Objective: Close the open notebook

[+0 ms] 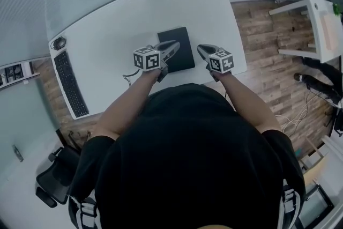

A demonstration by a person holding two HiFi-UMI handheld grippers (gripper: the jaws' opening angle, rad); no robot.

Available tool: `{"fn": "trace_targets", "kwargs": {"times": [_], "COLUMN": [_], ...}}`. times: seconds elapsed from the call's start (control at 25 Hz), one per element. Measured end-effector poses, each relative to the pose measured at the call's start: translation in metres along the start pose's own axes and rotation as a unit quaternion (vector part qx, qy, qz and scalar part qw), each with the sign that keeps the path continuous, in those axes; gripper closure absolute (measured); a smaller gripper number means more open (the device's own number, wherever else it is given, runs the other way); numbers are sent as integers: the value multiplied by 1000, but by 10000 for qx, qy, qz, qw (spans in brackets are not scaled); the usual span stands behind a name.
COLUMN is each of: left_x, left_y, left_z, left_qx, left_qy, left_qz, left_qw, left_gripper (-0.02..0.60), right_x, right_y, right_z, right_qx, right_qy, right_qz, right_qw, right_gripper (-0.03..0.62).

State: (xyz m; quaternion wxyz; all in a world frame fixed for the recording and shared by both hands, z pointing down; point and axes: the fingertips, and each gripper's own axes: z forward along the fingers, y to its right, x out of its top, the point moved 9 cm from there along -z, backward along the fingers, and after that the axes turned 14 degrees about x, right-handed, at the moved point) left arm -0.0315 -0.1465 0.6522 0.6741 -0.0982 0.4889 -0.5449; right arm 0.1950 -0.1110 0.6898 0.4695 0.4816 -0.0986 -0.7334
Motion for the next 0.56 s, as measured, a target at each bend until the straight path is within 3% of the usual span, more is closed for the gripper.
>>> {"fn": "trace_targets", "kwargs": {"times": [0.36, 0.56], "left_x": [17, 7], "left_y": [34, 49], "left_z": [-39, -64], "left_qx": [236, 365], "left_qy": [610, 813], "left_qz": [638, 681], "left_qw": [9958, 9937], "left_gripper": [545, 545], "right_x": [22, 15], "right_y": [-19, -40], "right_z": [-25, -38], "right_qx": [-330, -268], "right_qy": [284, 400], "right_qz": [-389, -480], "right_qw": [9983, 9977], "right_gripper": [546, 546]}}
